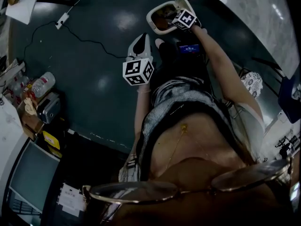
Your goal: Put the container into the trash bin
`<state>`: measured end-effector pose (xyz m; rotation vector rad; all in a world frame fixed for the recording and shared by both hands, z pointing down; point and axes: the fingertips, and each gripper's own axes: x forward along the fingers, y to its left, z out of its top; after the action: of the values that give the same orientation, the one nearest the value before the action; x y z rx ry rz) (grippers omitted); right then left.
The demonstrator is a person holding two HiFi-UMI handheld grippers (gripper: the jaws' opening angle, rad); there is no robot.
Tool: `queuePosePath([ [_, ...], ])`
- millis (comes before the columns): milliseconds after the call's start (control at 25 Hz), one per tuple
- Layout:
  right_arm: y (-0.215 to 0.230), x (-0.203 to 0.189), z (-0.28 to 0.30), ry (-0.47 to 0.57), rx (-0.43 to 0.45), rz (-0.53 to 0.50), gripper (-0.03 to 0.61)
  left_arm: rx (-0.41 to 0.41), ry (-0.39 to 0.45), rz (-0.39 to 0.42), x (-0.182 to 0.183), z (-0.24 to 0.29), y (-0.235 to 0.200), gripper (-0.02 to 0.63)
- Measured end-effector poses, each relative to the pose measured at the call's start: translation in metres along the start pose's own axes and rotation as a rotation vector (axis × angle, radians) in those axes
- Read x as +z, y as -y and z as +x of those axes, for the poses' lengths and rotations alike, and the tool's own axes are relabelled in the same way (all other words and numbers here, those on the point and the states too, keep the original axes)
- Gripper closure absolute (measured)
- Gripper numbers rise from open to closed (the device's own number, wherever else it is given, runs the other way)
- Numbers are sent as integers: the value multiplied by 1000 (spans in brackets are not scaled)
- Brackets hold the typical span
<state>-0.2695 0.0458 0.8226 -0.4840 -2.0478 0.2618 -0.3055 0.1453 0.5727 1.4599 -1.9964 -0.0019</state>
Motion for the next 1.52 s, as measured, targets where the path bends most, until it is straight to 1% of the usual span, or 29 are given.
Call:
queuePosePath([
  [120,-12,25,-26,94,9,-42,552,-21,-2,3,2,5,3,614],
  [320,-23,57,-77,242,-15,-85,552,-43,10,23,10,13,11,614],
  [480,-32,82,-124,361,-64,-128,552,-50,27,33,17,16,18,614],
  [640,-52,110,-176,494,-113,-173,552,-61,58,44,27,16,24,614],
  [840,-84,136,-230,620,-183,-228,552,-83,107,67,45,13,34,614],
  [1000,-109,149,-264,712,-242,-239,552,-108,150,87,62,5,46,614],
  [1120,-123,153,-279,753,-243,-252,552,-122,181,98,75,1,59,614],
  [1280,-135,157,-285,749,-238,-290,552,-146,202,116,86,-2,74,614],
  [1520,-137,155,-291,755,-257,-282,554,-174,213,123,89,-2,85,614],
])
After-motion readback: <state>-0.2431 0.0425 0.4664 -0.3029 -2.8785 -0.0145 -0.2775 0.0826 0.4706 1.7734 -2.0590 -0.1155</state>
